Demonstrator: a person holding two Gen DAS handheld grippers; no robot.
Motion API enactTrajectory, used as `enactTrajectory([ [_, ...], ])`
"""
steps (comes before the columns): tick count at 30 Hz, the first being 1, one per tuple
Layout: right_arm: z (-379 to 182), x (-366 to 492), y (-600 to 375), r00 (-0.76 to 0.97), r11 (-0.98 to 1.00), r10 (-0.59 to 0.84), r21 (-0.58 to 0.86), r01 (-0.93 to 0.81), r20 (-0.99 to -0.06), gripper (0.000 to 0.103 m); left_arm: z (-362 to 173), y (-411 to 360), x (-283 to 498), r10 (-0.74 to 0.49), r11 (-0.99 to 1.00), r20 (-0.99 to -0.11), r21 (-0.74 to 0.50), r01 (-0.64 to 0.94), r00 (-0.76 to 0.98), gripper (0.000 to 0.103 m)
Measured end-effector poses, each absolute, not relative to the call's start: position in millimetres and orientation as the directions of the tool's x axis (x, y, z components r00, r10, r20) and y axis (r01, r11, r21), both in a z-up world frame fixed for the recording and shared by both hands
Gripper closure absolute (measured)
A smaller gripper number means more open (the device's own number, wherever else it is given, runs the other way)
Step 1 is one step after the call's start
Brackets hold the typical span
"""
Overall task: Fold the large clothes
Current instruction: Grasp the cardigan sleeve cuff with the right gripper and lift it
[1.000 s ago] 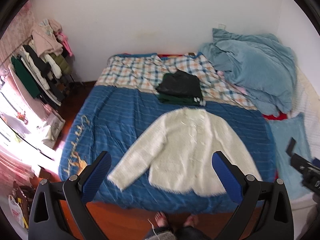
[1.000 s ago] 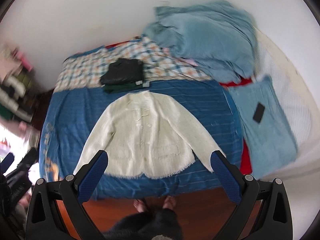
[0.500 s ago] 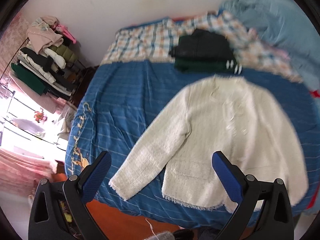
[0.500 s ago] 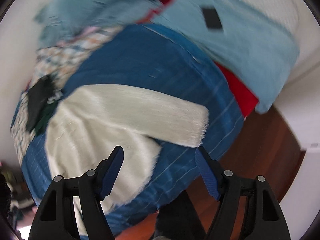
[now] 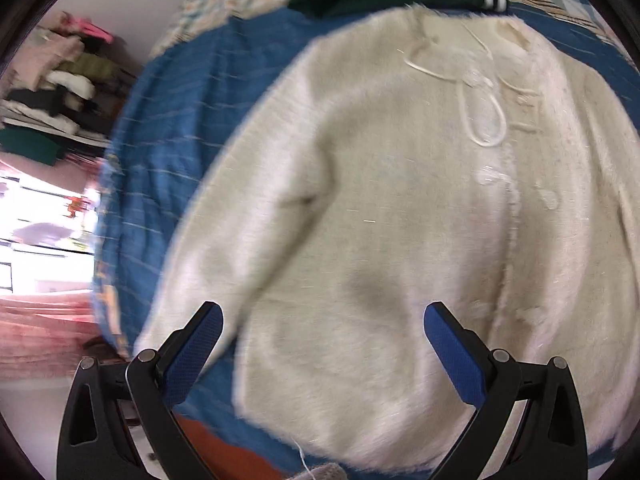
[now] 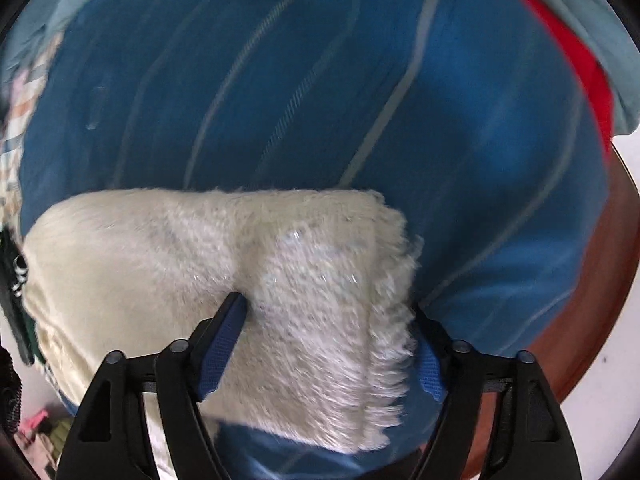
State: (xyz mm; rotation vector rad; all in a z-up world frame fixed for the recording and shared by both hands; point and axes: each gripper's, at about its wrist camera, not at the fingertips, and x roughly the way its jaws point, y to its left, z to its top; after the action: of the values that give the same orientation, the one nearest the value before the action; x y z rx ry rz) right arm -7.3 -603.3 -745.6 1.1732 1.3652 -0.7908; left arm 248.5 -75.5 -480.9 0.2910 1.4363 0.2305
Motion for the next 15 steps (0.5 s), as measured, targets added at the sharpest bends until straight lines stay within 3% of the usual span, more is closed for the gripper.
enactTrajectory([
  [1,-745,-3,-604,0.105,0.278,0.199,0.159,0.947,-0.974,0.024,-486,-81,249,0.316,0.946,-0.94,0.322,0.028,0.125,0.0],
  [3,-737,6,-603,0.075,0.299,0.175,0.125,0.946,-0.982,0.046,-496,-93,250,0.303,0.947,-0.942,0.315,0.066,0.142,0.0],
  [4,-731,8,-603,0.067,0.306,0.161,0.114,0.945,-0.985,0.06,-502,-98,250,0.3,0.946,-0.942,0.314,0.082,0.149,0.0],
  [5,-723,9,-603,0.086,0.309,0.157,0.132,0.942,-0.984,0.087,-507,-102,249,0.297,0.945,-0.943,0.313,0.092,0.152,0.0],
  [15,-558,86,-570,0.336,0.489,0.038,0.311,0.815,-0.941,0.09,-507,-76,245,0.235,0.967,-0.951,0.249,0.048,0.202,0.0],
])
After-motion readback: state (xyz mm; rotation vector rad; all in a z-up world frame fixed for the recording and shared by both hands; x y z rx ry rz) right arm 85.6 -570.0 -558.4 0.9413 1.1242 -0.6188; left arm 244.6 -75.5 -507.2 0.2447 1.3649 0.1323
